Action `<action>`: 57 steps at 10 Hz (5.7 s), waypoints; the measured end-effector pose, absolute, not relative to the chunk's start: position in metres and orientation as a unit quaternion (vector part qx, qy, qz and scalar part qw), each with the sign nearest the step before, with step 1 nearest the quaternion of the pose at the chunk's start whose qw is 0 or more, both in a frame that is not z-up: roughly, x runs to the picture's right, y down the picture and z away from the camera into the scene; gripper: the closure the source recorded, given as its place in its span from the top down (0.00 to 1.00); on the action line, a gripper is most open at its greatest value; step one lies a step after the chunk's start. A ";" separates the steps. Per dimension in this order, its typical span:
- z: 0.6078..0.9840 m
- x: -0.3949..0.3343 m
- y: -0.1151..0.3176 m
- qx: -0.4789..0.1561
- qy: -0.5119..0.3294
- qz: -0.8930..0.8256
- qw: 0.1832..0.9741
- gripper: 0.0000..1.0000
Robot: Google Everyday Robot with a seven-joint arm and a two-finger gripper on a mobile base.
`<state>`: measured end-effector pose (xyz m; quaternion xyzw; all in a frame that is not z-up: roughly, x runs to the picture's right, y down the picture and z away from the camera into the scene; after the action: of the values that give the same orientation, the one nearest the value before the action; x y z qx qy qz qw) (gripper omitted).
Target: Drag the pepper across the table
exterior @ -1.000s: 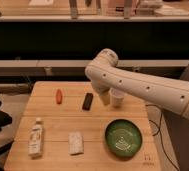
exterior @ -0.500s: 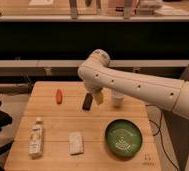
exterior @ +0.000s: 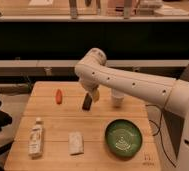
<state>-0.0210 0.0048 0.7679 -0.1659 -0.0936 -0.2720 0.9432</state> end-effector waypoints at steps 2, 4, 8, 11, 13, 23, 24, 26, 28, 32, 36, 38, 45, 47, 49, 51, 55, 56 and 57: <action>0.774 -0.032 0.001 -0.162 -0.103 -0.277 0.942 0.80; 0.779 -0.036 -0.001 -0.159 -0.108 -0.277 0.941 0.80; 0.793 -0.055 -0.005 -0.148 -0.130 -0.283 0.939 0.80; 0.800 -0.063 -0.009 -0.141 -0.141 -0.284 0.938 0.80; 0.808 -0.068 -0.011 -0.138 -0.148 -0.283 0.938 0.80; 0.849 -0.105 -0.006 -0.132 -0.204 -0.286 0.927 0.80; 0.854 -0.108 -0.005 -0.133 -0.208 -0.286 0.926 0.80; 0.859 -0.111 -0.004 -0.136 -0.213 -0.287 0.924 0.80; 0.866 -0.116 -0.003 -0.139 -0.217 -0.290 0.921 0.80; 0.878 -0.128 0.000 -0.147 -0.225 -0.300 0.915 0.80; 0.888 -0.140 0.002 -0.159 -0.229 -0.318 0.906 0.80; 0.894 -0.144 0.004 -0.164 -0.231 -0.325 0.902 0.80; 0.913 -0.160 0.008 -0.198 -0.235 -0.371 0.876 0.80; 0.918 -0.171 0.010 -0.207 -0.237 -0.390 0.866 0.80; 0.925 -0.172 0.014 -0.216 -0.235 -0.401 0.859 0.80; 0.929 -0.177 0.021 -0.221 -0.238 -0.410 0.852 0.80; 0.936 -0.176 0.027 -0.233 -0.251 -0.421 0.840 0.80; 0.936 -0.176 0.029 -0.236 -0.252 -0.423 0.838 0.80; 0.938 -0.176 0.030 -0.236 -0.251 -0.424 0.838 0.80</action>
<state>-0.1756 0.0296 0.9377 -0.2363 -0.2507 -0.4237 0.8377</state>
